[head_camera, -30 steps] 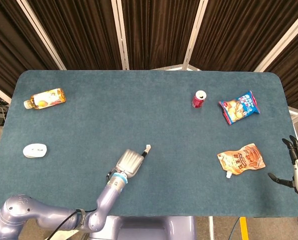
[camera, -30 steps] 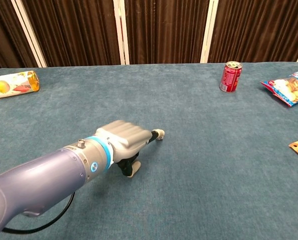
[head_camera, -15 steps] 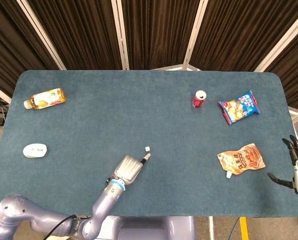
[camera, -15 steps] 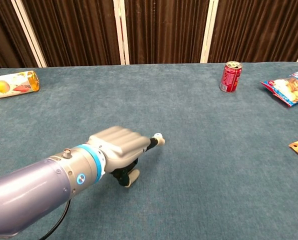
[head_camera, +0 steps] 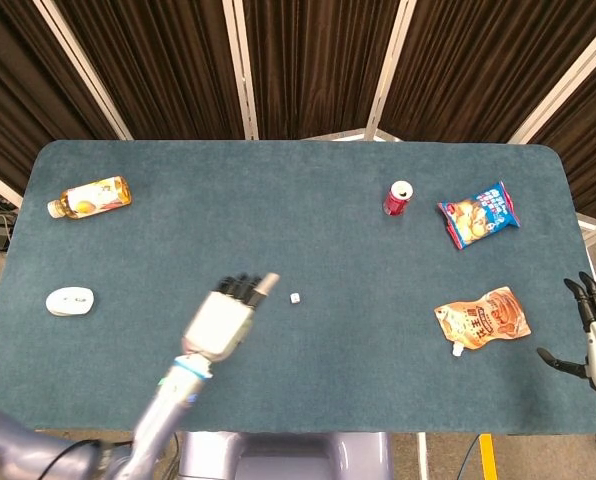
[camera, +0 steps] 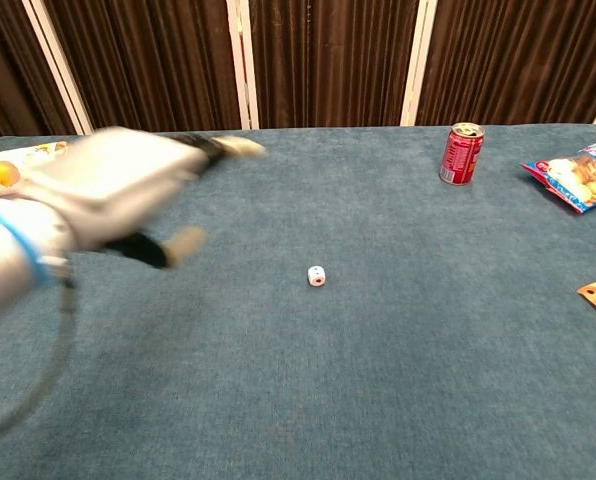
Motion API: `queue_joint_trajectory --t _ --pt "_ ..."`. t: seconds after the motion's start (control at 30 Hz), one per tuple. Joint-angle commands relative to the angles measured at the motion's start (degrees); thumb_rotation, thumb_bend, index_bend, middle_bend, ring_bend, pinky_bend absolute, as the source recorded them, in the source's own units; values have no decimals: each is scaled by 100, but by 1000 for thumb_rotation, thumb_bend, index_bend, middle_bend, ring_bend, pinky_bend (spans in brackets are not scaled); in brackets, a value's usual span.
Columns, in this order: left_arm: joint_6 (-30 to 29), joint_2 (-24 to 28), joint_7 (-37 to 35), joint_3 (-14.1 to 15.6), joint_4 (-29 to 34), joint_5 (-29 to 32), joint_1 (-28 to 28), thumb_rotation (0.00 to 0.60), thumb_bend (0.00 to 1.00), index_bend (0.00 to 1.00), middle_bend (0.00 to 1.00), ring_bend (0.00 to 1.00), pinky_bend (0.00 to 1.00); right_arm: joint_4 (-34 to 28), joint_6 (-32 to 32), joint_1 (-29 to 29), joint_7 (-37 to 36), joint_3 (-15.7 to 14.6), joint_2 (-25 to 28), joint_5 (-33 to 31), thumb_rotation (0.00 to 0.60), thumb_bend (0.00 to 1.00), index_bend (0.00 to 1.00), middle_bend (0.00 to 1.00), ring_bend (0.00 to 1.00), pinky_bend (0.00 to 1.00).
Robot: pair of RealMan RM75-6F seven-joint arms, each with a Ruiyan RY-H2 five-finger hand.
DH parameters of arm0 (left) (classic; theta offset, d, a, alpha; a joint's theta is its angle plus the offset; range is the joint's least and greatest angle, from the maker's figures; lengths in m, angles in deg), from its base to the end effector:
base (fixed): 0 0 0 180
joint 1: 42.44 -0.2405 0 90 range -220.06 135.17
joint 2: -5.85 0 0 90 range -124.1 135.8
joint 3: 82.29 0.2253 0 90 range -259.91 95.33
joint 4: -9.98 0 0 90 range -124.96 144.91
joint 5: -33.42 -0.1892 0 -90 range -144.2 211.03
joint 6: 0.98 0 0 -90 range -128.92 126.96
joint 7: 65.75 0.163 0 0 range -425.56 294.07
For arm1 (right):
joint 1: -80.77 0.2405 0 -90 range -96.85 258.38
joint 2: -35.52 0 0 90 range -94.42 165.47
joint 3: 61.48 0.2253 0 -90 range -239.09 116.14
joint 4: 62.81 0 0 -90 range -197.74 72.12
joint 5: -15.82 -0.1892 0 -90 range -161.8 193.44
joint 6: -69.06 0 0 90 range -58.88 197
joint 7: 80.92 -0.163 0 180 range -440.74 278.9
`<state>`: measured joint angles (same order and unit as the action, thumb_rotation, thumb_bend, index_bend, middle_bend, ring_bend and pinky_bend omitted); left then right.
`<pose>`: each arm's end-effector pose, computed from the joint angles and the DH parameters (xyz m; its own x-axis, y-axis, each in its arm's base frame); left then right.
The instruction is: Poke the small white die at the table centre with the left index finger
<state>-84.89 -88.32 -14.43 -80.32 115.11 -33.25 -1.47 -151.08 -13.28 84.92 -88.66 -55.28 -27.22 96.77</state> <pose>-0.0709 0.2488 0.0030 0.5978 0.0062 0.8016 0.7254 -0.4299 -0.5376 -0.3023 -0.2037 0.1879 0.3435 0.0228 0.9389 -0.9357 0.0939 0.3400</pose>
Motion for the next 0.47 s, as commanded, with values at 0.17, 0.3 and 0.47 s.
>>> queue_joint_trajectory --t 0.17,0.3,0.47 --pt "-1208 1584 -1555 949 107 -996 -1316 600 366 0 0 0 0 -48 -34 20 487 -120 -127 172 600 4 67 0 0 0" --pt "-1533 1930 -2230 1138 -284 -1225 -1798 600 347 0 0 0 0 -138 -241 -13 614 -123 -177 326 600 4 63 0 0 0" --pt "-1685 2096 -2796 1260 -691 -1370 -2253 600 343 0 0 0 0 -185 -398 -80 781 -190 -226 459 600 4 63 0 0 0"
